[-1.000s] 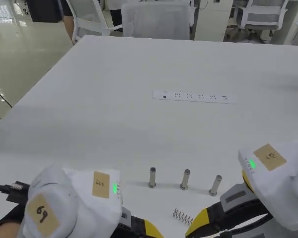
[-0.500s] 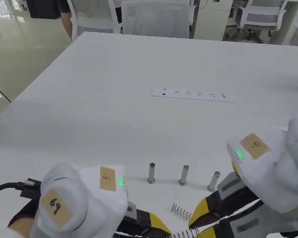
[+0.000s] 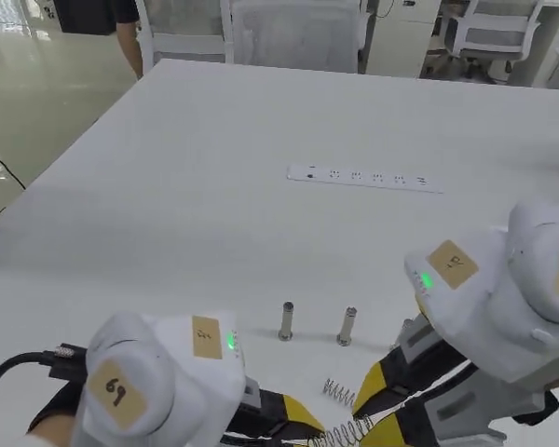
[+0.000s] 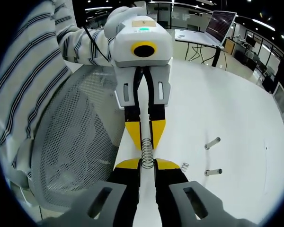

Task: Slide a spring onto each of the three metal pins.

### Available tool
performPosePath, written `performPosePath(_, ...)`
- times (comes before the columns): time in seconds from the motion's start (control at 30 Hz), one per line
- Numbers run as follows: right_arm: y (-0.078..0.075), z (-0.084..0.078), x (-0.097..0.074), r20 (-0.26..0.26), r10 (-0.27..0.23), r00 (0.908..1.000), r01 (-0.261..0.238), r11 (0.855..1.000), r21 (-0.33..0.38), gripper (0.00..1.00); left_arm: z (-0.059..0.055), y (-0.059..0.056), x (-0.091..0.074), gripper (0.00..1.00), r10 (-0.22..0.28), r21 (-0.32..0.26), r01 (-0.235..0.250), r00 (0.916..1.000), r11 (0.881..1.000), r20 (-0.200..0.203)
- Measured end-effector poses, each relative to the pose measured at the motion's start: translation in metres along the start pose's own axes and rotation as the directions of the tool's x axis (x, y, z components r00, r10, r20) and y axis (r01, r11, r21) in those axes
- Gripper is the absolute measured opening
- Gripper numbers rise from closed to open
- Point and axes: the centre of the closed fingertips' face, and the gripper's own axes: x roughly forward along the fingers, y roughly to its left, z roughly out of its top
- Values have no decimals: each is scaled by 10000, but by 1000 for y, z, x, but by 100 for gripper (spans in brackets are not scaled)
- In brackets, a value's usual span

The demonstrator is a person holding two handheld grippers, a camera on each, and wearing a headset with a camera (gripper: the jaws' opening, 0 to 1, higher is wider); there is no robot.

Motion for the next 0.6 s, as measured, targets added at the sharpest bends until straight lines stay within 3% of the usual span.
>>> performPosePath(0.2, -1, 1, -3, -212, 45, 9998, -50, 9997, -219, 8, 2, 1, 3, 2, 45, 37, -45, 9999, 10000, 138)
performPosePath(0.4, -1, -2, -2, -567, 172, 9982, -202, 9984, -531, 8, 2, 1, 7, 2, -60, 293, 62, 10000, 9996, -52)
performPosePath(0.6, -3, -1, -4, -773, 227, 9968, -282, 9970, -715, 8, 3, 2, 10, 2, -61, 344, 61, 10000, 9994, 17)
